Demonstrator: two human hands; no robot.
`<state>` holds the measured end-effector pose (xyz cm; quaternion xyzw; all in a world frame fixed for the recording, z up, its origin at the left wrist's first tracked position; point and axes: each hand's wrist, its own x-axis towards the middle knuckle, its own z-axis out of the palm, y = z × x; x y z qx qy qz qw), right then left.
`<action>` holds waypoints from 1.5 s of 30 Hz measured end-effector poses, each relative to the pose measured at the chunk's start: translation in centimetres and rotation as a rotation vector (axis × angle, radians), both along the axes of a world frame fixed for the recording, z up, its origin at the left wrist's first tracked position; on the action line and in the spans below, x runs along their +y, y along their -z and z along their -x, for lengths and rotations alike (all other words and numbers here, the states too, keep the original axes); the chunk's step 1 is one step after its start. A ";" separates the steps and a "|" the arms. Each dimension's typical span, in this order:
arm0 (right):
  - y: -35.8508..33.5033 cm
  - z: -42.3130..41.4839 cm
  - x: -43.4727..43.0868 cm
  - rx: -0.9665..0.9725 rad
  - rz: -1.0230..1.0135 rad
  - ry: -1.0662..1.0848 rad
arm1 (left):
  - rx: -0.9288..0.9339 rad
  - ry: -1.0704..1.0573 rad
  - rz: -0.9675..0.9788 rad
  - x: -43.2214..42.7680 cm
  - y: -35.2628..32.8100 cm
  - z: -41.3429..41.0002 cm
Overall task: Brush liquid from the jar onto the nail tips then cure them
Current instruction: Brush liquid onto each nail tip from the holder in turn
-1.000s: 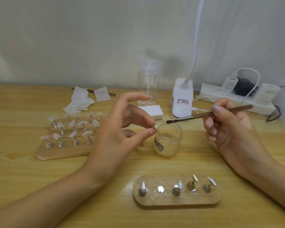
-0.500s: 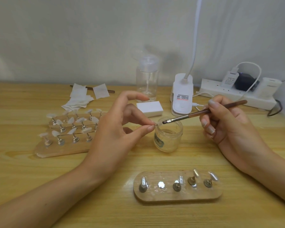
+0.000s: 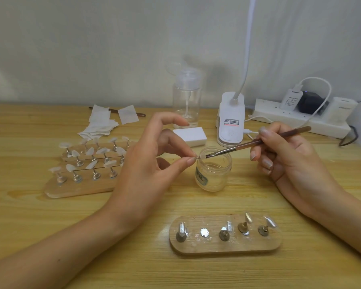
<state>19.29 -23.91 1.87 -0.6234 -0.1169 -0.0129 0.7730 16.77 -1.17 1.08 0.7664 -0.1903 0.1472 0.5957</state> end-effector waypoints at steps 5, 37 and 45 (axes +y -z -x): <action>-0.2 0.1 0.2 -0.033 0.010 -0.035 | -0.021 0.006 -0.022 0.0 0.0 0.1; -0.2 0.1 0.2 0.003 0.017 -0.004 | -0.102 -0.020 -0.104 -0.1 0.1 0.2; -0.2 0.1 0.3 -0.016 0.027 -0.017 | -0.106 -0.022 -0.111 0.0 0.1 0.2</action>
